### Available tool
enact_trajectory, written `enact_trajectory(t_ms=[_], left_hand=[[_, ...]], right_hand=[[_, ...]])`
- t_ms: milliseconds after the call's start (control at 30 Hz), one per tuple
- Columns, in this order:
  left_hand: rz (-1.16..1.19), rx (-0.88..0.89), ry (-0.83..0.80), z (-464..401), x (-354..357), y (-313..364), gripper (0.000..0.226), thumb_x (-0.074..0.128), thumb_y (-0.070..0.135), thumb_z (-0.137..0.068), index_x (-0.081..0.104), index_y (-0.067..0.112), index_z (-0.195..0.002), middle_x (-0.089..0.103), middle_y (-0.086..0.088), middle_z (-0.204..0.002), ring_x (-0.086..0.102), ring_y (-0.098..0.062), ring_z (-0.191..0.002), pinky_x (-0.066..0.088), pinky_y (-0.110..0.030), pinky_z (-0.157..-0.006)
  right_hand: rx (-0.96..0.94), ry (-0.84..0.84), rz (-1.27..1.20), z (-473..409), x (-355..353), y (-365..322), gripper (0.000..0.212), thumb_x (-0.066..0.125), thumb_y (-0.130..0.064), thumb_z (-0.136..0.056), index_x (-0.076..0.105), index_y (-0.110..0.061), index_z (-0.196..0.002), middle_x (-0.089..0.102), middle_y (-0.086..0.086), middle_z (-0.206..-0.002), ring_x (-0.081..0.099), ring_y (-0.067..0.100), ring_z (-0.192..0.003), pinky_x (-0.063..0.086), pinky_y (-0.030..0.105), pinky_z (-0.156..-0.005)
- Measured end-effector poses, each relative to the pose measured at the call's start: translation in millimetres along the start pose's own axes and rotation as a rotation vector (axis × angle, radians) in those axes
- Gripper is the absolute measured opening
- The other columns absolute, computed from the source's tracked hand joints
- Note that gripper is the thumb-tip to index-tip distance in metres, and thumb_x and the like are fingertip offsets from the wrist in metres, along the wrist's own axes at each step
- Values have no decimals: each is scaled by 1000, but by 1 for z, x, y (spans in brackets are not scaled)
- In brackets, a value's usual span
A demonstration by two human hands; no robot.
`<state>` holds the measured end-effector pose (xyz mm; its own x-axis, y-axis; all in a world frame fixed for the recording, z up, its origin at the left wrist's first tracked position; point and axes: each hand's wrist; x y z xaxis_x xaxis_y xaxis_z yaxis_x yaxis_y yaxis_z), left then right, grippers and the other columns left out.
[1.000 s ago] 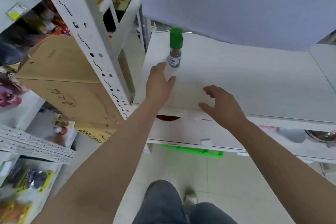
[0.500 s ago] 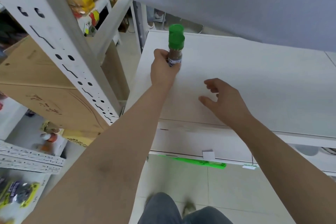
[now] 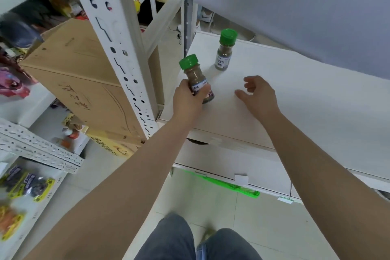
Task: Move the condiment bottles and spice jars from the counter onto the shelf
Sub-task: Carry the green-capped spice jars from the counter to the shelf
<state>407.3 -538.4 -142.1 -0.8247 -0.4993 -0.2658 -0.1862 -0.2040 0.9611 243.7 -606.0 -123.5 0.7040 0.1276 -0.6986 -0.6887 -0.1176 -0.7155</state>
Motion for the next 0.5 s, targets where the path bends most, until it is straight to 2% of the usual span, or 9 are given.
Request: enact_trajectory(t_ms=[67, 200, 300, 367, 500], left_hand=[[8, -47, 5, 7, -8, -3, 34, 65, 34, -88, 57, 10, -111, 64, -1, -101, 61, -18, -92, 47, -30, -80], [-7, -95, 8, 1, -18, -11, 38, 65, 38, -88, 60, 8, -111, 67, -5, -102, 64, -23, -94, 48, -34, -79], [-50, -102, 10, -6, -19, -13, 41, 65, 42, -87, 62, 8, -108, 67, -6, -96, 64, -26, -93, 50, -37, -80], [-76, -106, -3, -9, -19, -13, 40, 65, 43, -86, 63, 9, -107, 66, -5, -93, 63, -26, -91, 50, -38, -79], [-74, -107, -21, -10, -21, -12, 37, 66, 43, -86, 63, 12, -104, 67, -5, -94, 64, -23, -88, 51, -38, -81]], right_hand=[[17, 27, -63, -21, 7, -3, 55, 71, -25, -83, 50, -9, -131, 59, 9, -124, 56, 21, -113, 40, 25, -94], [7, 43, -99, -63, 28, -12, 71, 73, -27, -81, 39, -13, -141, 53, 6, -134, 52, 17, -117, 37, 20, -92], [-17, 47, -129, -85, 44, -17, 76, 75, -27, -79, 36, -14, -142, 52, 4, -136, 51, 14, -115, 38, 23, -97], [-42, 52, -159, -94, 52, -19, 72, 76, -25, -77, 40, -14, -138, 57, 3, -132, 55, 16, -112, 41, 26, -98], [-70, 101, -175, -102, 60, -20, 50, 76, -19, -74, 54, -10, -119, 64, 1, -111, 56, 14, -92, 45, 27, -85]])
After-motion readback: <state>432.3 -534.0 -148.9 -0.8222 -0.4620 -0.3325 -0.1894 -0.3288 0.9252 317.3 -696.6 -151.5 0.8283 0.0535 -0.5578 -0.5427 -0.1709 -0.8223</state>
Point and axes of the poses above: each hand's wrist, its own z-axis away from the middle knuckle, its own x-axis out of the palm, y = z × x
